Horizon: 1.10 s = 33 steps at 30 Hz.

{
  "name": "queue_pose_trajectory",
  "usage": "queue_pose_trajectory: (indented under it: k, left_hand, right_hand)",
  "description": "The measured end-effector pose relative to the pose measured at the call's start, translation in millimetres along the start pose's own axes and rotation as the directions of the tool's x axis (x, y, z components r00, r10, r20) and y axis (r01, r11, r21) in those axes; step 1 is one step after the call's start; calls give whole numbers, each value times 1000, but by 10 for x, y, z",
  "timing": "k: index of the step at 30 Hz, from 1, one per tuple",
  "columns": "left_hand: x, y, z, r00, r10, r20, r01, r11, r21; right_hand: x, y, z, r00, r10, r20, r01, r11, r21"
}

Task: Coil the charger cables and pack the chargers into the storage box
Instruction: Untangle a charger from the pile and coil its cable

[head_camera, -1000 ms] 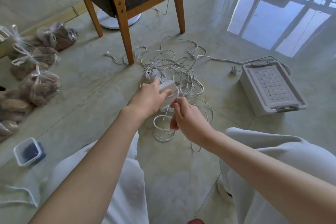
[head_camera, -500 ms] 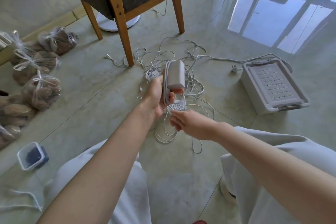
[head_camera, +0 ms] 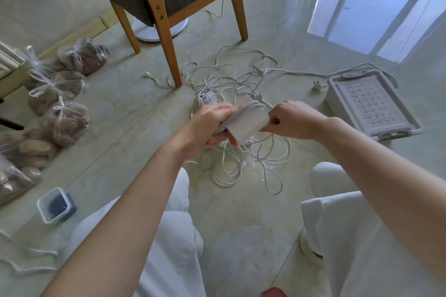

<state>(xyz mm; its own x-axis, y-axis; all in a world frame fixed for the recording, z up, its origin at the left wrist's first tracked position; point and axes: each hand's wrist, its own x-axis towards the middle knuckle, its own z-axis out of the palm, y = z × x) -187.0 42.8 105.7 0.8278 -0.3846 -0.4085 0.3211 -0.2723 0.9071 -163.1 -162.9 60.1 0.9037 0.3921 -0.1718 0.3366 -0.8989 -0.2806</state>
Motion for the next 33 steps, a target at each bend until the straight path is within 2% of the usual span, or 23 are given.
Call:
queue_pose_trajectory:
  k: [3, 5, 6, 8, 10, 13, 15, 18, 20, 23, 27, 30, 31, 33]
  left_hand:
    - [-54, 27, -5, 1000, -7, 14, 6, 997, 80]
    - [-83, 47, -58, 999, -9, -50, 16, 988, 153]
    - [-87, 34, -104, 994, 14, -108, 13, 970, 242]
    - [-66, -46, -210, 970, 99, -221, 22, 872, 489]
    - [-23, -140, -274, 946, 149, -287, 80, 752, 655]
    - [57, -196, -230, 918, 179, -353, 148, 673, 725]
    - [81, -189, -185, 889, 205, -409, 197, 636, 746]
    - [105, -222, -120, 866, 223, -447, 247, 588, 771]
    - [125, -265, -64, 865, 212, -454, 249, 603, 758]
    - [163, -310, -29, 855, 185, -485, 232, 699, 676]
    - [230, -351, -6, 847, 119, -518, 155, 878, 454]
    - [267, -320, 56, 828, 72, -557, 148, 929, 339]
    - [281, -309, 67, 819, 44, -572, 136, 954, 268]
    - [270, -242, 105, 823, -37, -567, 34, 999, -17]
  right_hand:
    - [34, 87, -50, 999, 13, -34, -12, 1000, 29]
    - [54, 173, -62, 997, 72, -23, -67, 982, 175]
    - [61, 195, -75, 994, 104, -19, -94, 957, 276]
    - [87, 189, -98, 991, 132, -32, -104, 888, 449]
    - [125, 109, -101, 987, 151, -56, -92, 816, 570]
    - [128, -88, -95, 981, 176, -85, -69, 720, 690]
    - [88, -225, -68, 984, 172, -36, -92, 676, 731]
    - [-3, -447, 19, 991, 118, 57, -125, 719, 683]
    - [-77, -602, 96, 996, 77, 50, -91, 770, 632]
    - [-189, -759, 214, 1000, 0, 13, -7, 836, 548]
    - [-277, -833, 308, 994, -92, 51, 49, 834, 549]
    - [-306, -870, 357, 988, -151, 27, 109, 812, 573]
    - [-315, -888, 386, 984, -176, 11, 137, 801, 583]
    - [-327, -915, 464, 978, -211, -1, 170, 785, 596]
